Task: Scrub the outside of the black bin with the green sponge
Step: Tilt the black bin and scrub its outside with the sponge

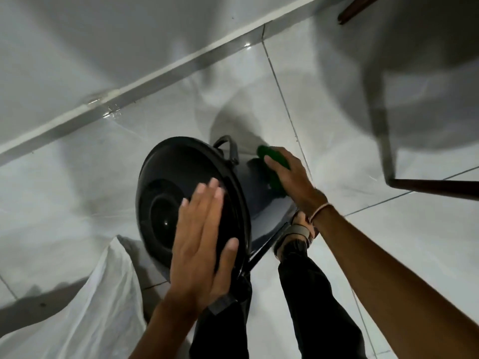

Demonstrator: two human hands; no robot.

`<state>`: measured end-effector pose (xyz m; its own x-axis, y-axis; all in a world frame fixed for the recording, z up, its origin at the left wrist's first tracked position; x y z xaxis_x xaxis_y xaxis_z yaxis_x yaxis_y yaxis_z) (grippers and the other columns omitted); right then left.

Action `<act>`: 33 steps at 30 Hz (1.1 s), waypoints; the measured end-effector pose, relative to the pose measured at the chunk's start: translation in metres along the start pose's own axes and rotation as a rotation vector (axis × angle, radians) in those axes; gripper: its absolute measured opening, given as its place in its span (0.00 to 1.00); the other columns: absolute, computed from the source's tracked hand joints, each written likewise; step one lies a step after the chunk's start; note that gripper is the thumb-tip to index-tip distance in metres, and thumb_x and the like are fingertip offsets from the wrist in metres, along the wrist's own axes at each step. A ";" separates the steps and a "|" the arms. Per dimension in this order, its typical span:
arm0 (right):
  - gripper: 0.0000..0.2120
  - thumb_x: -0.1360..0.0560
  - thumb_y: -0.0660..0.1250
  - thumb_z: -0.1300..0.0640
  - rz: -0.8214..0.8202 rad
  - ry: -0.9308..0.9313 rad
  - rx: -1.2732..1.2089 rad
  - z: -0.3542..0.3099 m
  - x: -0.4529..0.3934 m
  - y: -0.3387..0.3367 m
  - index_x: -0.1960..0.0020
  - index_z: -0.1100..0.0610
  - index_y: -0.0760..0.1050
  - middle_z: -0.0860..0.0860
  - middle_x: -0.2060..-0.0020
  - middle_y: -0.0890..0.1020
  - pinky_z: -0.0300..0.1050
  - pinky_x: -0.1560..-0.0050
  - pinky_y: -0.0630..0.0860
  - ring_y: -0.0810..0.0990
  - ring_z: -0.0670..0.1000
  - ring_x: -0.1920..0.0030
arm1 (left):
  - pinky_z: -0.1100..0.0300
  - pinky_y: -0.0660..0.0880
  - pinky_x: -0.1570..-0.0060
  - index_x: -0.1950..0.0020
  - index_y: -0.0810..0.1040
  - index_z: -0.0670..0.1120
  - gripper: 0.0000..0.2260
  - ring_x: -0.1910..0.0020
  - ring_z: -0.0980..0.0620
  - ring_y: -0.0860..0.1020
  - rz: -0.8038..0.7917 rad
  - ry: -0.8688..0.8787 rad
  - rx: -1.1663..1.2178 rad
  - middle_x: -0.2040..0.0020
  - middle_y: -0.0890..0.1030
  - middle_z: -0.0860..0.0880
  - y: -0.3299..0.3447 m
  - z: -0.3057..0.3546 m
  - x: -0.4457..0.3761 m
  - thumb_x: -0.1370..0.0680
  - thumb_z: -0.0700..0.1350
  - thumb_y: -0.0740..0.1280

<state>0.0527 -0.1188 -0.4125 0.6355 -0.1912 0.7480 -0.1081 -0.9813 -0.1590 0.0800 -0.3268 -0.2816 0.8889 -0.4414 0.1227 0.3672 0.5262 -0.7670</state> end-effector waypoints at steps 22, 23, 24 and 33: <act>0.22 0.23 0.67 0.52 -0.065 -0.526 0.117 -0.015 0.100 0.053 0.30 0.50 0.72 0.48 0.26 0.73 0.51 0.20 0.65 0.68 0.49 0.22 | 0.33 0.53 0.13 0.14 0.62 0.45 0.28 0.10 0.42 0.50 0.010 -0.193 0.088 0.11 0.53 0.40 -0.024 -0.046 -0.011 0.12 0.55 0.56; 0.22 0.24 0.65 0.54 -0.030 -0.407 0.092 0.001 0.092 0.040 0.30 0.50 0.72 0.50 0.26 0.73 0.52 0.20 0.67 0.69 0.52 0.23 | 0.36 0.52 0.12 0.14 0.62 0.45 0.29 0.10 0.41 0.50 -0.001 -0.176 0.078 0.11 0.53 0.39 -0.024 -0.043 -0.011 0.11 0.58 0.55; 0.21 0.22 0.64 0.56 0.037 -0.257 0.065 0.014 0.073 0.025 0.29 0.50 0.71 0.53 0.27 0.74 0.55 0.22 0.69 0.71 0.55 0.25 | 0.38 0.51 0.12 0.14 0.62 0.46 0.29 0.10 0.40 0.50 -0.016 -0.158 0.068 0.11 0.53 0.38 -0.022 -0.039 -0.010 0.11 0.60 0.54; 0.22 0.24 0.66 0.52 0.033 -0.434 0.076 -0.046 0.079 0.055 0.30 0.46 0.73 0.46 0.27 0.74 0.54 0.23 0.68 0.68 0.45 0.23 | 0.35 0.55 0.13 0.15 0.65 0.50 0.25 0.10 0.42 0.52 0.069 -0.281 0.091 0.11 0.54 0.39 -0.018 -0.030 -0.022 0.13 0.51 0.56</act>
<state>0.0618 -0.1886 -0.3323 0.8966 -0.1803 0.4045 -0.0877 -0.9676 -0.2369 0.0455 -0.3485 -0.2893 0.9490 -0.1903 0.2515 0.3149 0.6165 -0.7216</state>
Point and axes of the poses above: each hand's wrist, its own x-axis away from the middle knuckle, its own y-axis out of the palm, z = x × y, the point moved 4 cm from there along -x, towards the middle knuckle
